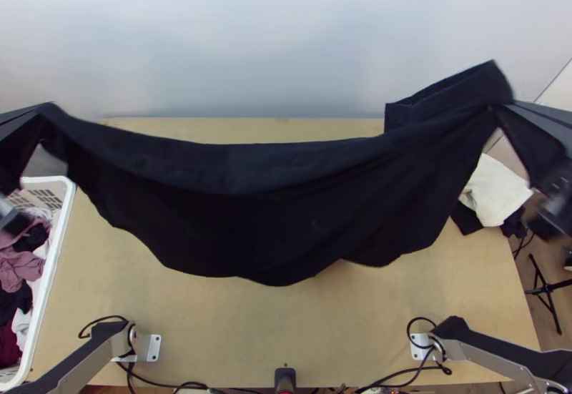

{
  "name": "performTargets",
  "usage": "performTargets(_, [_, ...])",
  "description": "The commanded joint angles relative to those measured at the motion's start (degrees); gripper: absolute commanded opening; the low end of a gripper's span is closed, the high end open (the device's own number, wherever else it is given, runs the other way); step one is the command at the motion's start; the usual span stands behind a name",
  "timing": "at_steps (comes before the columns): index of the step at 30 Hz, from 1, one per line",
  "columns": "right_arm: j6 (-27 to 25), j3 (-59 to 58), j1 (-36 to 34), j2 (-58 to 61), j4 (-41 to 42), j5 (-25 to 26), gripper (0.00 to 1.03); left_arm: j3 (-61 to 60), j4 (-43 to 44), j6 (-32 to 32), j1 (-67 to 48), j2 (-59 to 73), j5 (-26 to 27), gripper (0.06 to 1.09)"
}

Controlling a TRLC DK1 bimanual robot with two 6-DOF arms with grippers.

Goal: Fold the t-shirt

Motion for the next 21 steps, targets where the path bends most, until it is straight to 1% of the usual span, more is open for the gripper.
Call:
performTargets(1, [1.42,3.23,2.16,-2.88,2.10,-0.75,0.03,7.04,4.65,-7.61,-2.20,-2.17,1.84,0.10])
performTargets(3, [2.65,4.28,1.63,-4.47,3.42,-0.84,0.03,7.21,8.34,-11.57,-2.11,-4.36,1.84,0.10])
performTargets(4, [3.18,4.37,0.84,-5.43,3.68,-1.54,0.03,6.95,9.31,-12.45,-2.11,-5.51,1.93,0.10])
performTargets(7, [7.40,4.02,-3.46,-7.89,4.74,-7.52,0.03,4.49,12.65,-15.00,-1.76,-9.11,2.90,0.10])
performTargets(10, [9.86,3.93,-6.36,-10.00,5.97,-8.93,0.03,5.19,13.88,-17.98,-1.15,-10.60,3.86,0.10])
performTargets(13, [13.81,2.43,-10.49,-12.55,6.23,-13.06,0.03,4.49,13.18,-18.77,-1.06,-12.63,4.21,0.10])
performTargets(15, [15.31,-0.82,-12.60,-14.40,6.50,-15.60,0.03,-0.96,13.18,-17.28,-0.71,-15.53,4.21,0.10])
performTargets(16, [15.31,-3.63,-13.57,-15.36,6.85,-15.78,0.03,-4.83,13.18,-15.79,-0.27,-16.93,4.21,0.10])
performTargets(19, [15.13,-15.76,-14.19,-18.00,8.87,-15.69,0.03,-18.80,13.18,-10.16,-0.09,-20.54,4.13,0.10])
performTargets(21, [14.61,-24.46,-13.04,-18.53,9.31,-15.69,0.03,-28.82,12.83,-4.45,-0.18,-22.47,4.13,0.10])
